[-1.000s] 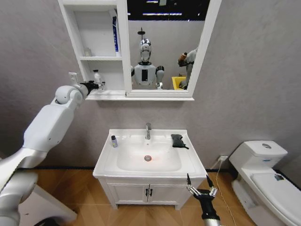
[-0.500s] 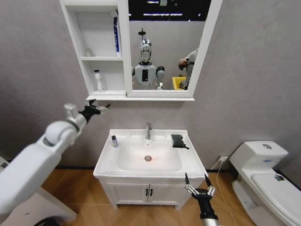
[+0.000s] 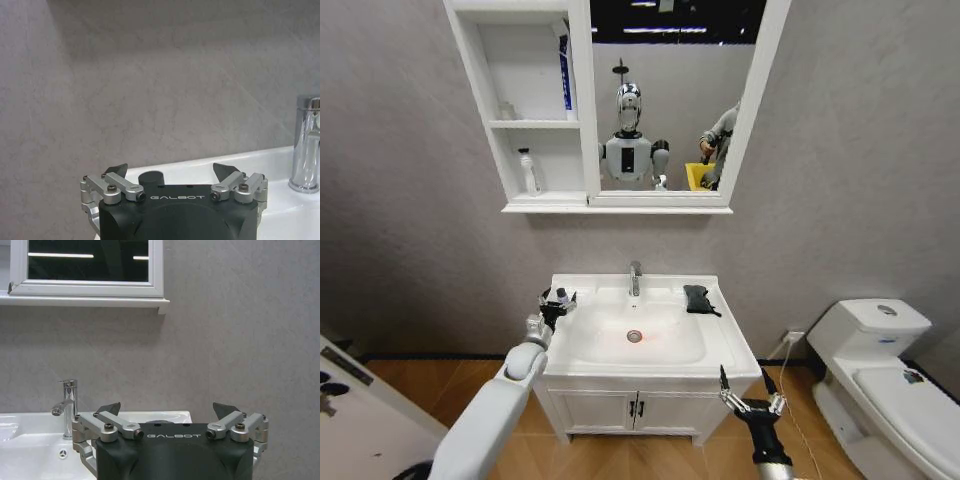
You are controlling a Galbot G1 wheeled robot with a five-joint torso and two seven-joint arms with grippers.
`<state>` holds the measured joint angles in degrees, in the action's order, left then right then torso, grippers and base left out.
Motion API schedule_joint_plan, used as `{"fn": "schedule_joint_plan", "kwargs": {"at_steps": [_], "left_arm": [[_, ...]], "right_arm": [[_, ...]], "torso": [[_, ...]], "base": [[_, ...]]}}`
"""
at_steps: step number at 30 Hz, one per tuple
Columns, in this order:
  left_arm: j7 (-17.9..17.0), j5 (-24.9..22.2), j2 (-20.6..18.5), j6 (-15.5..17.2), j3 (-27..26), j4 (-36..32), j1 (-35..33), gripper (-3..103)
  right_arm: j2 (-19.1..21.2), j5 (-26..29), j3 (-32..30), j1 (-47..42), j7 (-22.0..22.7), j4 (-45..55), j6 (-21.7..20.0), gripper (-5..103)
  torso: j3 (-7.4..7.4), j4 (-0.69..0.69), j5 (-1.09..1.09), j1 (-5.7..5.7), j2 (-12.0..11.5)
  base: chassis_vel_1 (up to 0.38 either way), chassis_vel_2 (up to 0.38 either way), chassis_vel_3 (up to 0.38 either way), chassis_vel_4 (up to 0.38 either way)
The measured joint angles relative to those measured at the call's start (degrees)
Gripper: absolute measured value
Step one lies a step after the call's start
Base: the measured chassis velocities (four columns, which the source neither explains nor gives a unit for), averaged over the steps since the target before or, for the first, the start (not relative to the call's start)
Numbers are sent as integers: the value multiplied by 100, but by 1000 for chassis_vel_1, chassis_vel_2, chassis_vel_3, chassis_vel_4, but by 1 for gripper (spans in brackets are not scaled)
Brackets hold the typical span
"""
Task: Move facial cleanser and shampoo from washbasin to cabinet, then wipe washbasin with towel.
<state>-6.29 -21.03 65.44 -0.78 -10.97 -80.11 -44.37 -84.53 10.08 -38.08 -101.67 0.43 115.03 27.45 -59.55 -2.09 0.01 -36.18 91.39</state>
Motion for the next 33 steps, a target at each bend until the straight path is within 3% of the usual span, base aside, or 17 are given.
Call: {"fn": "schedule_joint_plan", "kwargs": {"at_steps": [12, 29, 33], "left_arm": [[144, 240, 339, -293, -94, 876, 175, 97], [82, 410, 928, -378, -339, 1775, 630, 96], [-144, 479, 1048, -300, -435, 1923, 705, 81]], "right_arm": [[28, 28, 8, 41, 3, -180, 72, 100], [81, 14, -22, -17, 10, -149, 82, 100], [116, 65, -92, -25, 41, -143, 91, 100]], "torso": [[0, -1, -1, 0, 0], [0, -1, -1, 0, 0], [0, 0, -2, 0, 0]], "base": [[0, 0, 0, 0], [0, 0, 0, 0], [0, 0, 0, 0]]}}
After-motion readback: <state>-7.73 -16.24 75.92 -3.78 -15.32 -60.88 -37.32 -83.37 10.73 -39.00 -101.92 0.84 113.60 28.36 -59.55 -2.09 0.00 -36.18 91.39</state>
